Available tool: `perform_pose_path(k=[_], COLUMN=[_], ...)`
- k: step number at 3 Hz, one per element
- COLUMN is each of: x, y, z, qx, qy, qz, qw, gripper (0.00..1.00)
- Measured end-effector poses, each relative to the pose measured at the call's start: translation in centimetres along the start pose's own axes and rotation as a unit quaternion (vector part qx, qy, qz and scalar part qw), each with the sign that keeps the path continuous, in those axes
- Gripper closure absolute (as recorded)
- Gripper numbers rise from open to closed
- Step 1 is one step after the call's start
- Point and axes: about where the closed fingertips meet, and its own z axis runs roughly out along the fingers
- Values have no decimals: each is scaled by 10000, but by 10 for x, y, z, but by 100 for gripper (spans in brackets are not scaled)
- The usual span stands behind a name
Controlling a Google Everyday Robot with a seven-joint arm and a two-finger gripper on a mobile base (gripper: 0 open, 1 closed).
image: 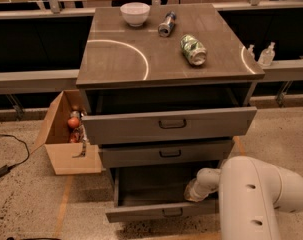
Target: Open bottom drawer
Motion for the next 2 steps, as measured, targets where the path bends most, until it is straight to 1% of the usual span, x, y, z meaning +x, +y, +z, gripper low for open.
perform_pose_path(k=[1,2], x=[-6,-12], y=[30,62], z=[-2,-7], qx=[-487,-952], qy=[-140,-265], qz=[-79,-98], qw=[9987,9951], gripper=[100,100])
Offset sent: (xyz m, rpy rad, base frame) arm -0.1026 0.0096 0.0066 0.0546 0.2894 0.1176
